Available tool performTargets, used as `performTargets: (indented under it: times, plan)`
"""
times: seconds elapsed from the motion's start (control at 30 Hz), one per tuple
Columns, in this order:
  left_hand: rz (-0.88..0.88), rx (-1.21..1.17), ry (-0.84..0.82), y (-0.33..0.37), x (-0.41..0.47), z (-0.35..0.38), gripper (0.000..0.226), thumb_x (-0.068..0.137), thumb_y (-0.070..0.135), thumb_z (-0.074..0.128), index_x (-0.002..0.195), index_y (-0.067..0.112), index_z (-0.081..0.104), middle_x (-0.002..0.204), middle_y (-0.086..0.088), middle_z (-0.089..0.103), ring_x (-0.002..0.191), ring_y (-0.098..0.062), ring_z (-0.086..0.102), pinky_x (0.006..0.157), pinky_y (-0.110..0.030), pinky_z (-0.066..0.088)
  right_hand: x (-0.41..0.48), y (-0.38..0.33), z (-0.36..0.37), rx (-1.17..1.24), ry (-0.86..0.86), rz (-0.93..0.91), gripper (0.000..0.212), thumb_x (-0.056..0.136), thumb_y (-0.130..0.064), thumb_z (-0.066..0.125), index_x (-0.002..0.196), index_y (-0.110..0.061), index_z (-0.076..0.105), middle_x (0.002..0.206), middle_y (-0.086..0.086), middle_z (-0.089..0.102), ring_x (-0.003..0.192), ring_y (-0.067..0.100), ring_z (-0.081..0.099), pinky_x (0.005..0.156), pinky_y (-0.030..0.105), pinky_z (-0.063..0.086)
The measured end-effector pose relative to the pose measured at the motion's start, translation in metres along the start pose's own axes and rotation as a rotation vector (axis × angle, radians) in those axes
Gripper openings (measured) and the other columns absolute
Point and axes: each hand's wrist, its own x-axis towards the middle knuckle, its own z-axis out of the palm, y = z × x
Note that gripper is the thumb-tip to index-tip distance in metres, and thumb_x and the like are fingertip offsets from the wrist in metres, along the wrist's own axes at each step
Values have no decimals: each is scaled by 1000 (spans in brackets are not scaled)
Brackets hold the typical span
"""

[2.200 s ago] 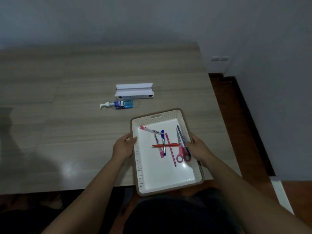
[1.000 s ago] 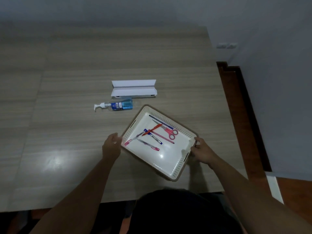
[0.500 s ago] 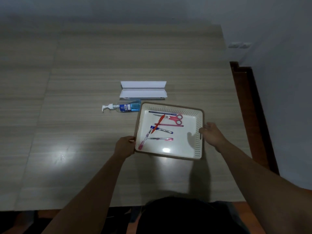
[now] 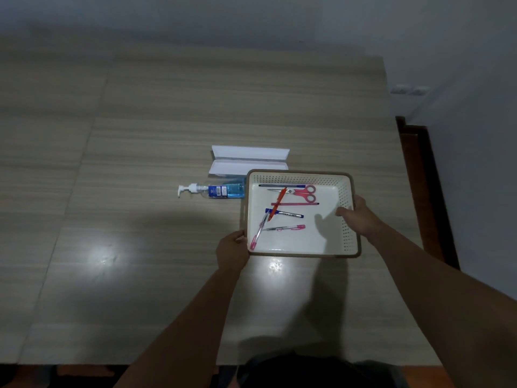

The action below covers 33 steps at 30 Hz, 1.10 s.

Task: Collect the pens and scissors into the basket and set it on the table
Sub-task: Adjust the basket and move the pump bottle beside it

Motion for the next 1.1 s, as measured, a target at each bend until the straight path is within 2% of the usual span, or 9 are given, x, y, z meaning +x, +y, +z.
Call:
performTargets:
  times: [0.23, 0.3, 0.43, 0.53, 0.7, 0.8, 0.9, 1.0, 1.1]
  plan:
    - [41, 37, 3, 8, -5, -1, 33, 103, 13, 55, 115, 15, 86, 92, -13, 83, 86, -36, 80, 87, -50, 66, 4, -6, -8, -58, -24, -31, 52, 94, -9, 66, 146, -13, 61, 130, 14, 76, 115, 34, 74, 101, 52, 59]
    - [24, 13, -64, 11, -4, -5, 27, 102, 6, 61, 119, 9, 83, 99, -7, 81, 85, -27, 79, 87, -39, 68, 1, -8, -9, -59, -35, -24, 50, 96, -9, 65, 145, -13, 62, 131, 15, 77, 114, 34, 75, 102, 53, 59]
    - [-411, -502, -391, 18, 10, -33, 18, 100, 4, 71, 114, 8, 81, 108, -12, 82, 91, -22, 75, 92, -38, 63, -11, -16, -1, -112, 96, -48, 55, 93, -32, 66, 145, -16, 64, 135, 16, 75, 119, 36, 74, 105, 49, 58]
    - [-512, -681, -331, 10, 30, -60, 15, 105, 12, 67, 95, 8, 77, 78, -8, 78, 70, -20, 59, 70, -35, 48, -27, -36, 19, -221, 183, -128, 65, 103, -31, 67, 162, -12, 47, 164, 17, 52, 147, 36, 54, 119, 42, 42]
    - [-435, -843, -48, 8, 81, -101, 16, 106, 20, 59, 92, 17, 67, 89, -1, 70, 74, -18, 63, 72, -32, 52, -31, -83, 79, -345, -26, -388, 55, 106, -21, 63, 158, -12, 51, 160, 9, 57, 148, 29, 54, 110, 27, 37]
    - [-372, -929, -111, 17, 102, -113, 27, 96, 13, 60, 71, 21, 58, 66, 2, 60, 58, -15, 55, 56, -29, 49, -34, -116, 122, -443, -169, -486, 54, 106, -22, 62, 159, -16, 51, 160, 4, 55, 144, 25, 55, 105, 24, 36]
    - [-262, -1056, -204, 24, 119, -115, 51, 99, 11, 49, 51, 23, 39, 49, 5, 30, 48, -16, 15, 49, -28, 31, -33, -144, 165, -526, -298, -533, 60, 102, -30, 62, 159, -15, 50, 157, 10, 58, 142, 28, 58, 110, 31, 44]
    - [-239, -1061, -186, 27, 131, -106, 61, 108, 11, 36, 49, 25, 38, 47, 6, 26, 41, -11, 17, 56, -31, 19, -29, -161, 197, -645, -423, -496, 66, 96, -41, 64, 154, -13, 52, 149, 15, 59, 132, 31, 61, 108, 39, 50]
    - [-195, -1039, -178, 38, 133, -101, 74, 113, 11, 29, 42, 23, 47, 45, 5, 32, 37, -9, 29, 51, -29, 21, -18, -165, 224, -743, -441, -494, 63, 100, -34, 68, 154, -9, 49, 157, 17, 50, 144, 35, 52, 117, 43, 44]
